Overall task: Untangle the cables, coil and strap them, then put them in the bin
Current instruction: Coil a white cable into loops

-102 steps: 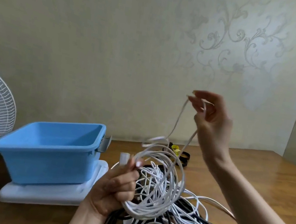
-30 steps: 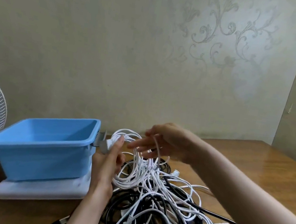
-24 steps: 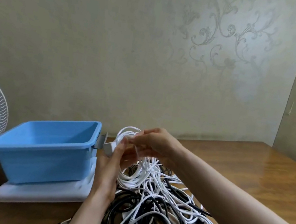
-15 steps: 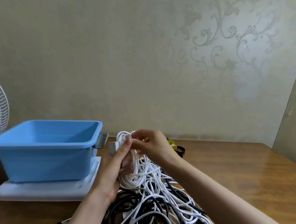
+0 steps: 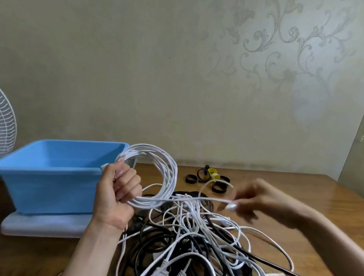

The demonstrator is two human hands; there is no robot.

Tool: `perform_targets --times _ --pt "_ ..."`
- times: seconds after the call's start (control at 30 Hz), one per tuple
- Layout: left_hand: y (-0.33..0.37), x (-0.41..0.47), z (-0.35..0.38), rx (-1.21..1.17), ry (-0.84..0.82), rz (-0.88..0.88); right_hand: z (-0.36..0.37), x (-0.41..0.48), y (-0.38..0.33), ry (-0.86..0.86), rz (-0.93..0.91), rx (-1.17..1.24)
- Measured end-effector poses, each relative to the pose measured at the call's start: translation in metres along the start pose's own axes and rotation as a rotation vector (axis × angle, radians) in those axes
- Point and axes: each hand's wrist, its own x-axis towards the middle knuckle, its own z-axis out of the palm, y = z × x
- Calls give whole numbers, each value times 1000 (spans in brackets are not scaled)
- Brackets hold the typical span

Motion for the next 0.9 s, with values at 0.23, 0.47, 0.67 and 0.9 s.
perform_targets --times 0.23,0.47,0.67,0.9 --pt "-4 2 -2 -136 -380 -178 -64 -6 22 472 -143 339" --pt "-2 -4 -2 -261 -507 -513 -67 4 -11 440 -344 -329" --pt "-17 -9 6 -107 -517 -619 -34 37 -51 485 -644 -609" --pt "-29 -11 12 -56 -711 -689 4 39 -70 -43 -446 423"
